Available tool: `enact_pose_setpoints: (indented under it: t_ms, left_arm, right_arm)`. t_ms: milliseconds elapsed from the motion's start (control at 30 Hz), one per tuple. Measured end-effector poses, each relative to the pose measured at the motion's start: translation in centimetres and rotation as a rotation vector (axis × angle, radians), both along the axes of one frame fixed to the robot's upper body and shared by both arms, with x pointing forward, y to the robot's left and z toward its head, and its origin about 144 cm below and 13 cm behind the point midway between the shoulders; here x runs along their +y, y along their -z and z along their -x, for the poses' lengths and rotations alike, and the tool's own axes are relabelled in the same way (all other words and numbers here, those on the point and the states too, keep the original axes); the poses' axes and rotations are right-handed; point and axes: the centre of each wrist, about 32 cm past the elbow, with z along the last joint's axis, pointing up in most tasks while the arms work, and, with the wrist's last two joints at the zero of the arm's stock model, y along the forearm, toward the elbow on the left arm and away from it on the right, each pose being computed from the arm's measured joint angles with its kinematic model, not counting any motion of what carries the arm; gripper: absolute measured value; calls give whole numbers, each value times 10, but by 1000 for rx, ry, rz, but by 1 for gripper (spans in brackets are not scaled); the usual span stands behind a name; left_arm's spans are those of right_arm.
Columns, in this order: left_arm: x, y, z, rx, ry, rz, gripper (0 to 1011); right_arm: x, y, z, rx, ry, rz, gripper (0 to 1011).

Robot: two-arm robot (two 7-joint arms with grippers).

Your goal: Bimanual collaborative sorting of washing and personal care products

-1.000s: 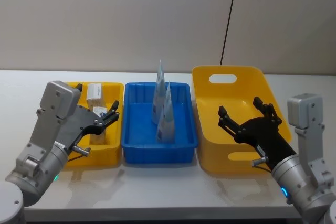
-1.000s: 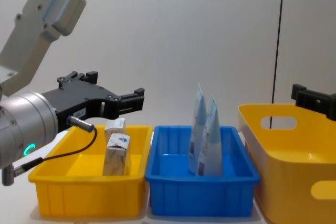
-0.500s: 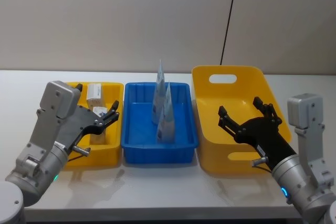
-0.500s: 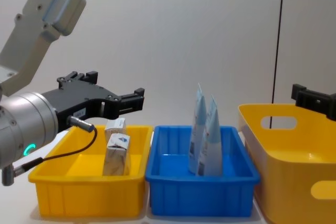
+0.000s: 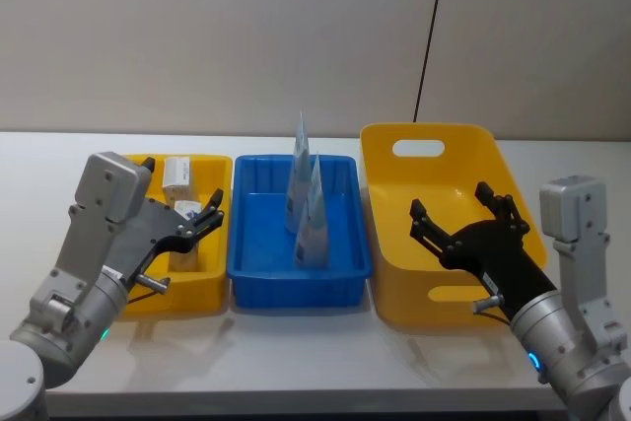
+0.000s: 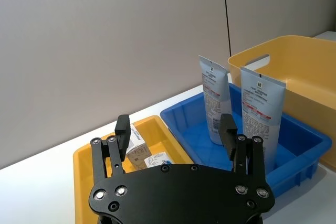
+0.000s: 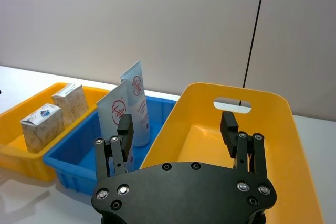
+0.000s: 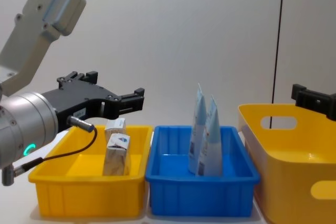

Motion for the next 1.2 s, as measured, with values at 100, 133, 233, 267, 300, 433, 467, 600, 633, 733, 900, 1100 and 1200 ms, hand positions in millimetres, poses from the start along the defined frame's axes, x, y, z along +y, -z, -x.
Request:
enact_pose_setpoints:
  t_ms: [100,133,233,267,300,433,467,600,633,733,900,1100,1200]
  left_arm:
    - [0,0,0,0,0,0,1001]
    - [0,0,0,0,0,0,1001]
    - [0,0,0,0,0,0,1001]
    - [0,0,0,0,0,0,1001]
    - [0,0,0,0,0,0,1001]
    - [0,0,0,0,0,0,1001]
    - [0,0,0,0,0,0,1001]
    - [0,0,0,0,0,0,1001]
    - [0,0,0,0,0,0,1001]
    - [0,0,0,0,0,0,1001]
    - [0,0,0,0,0,0,1001]
    - [0,0,0,1,1,-1,1001]
    - [0,-1,-1,8,3,-6,1001]
  right_arm:
    - [0,0,0,0,0,0,1000]
    - [0,0,0,0,0,0,1000]
    - [0,0,0,0,0,0,1000]
    - [0,0,0,0,0,0,1000]
    - [0,0,0,0,0,0,1000]
    - [0,0,0,0,0,0,1000]
    - [0,0,0,0,0,0,1000]
    - [0,0,0,0,0,0,1000]
    - [0,0,0,0,0,0,1000]
    - [0,0,0,0,0,0,1000]
    - [0,0,0,0,0,0,1000]
    - [0,0,0,0,0,0,1000]
    - [0,0,0,0,0,0,1000]
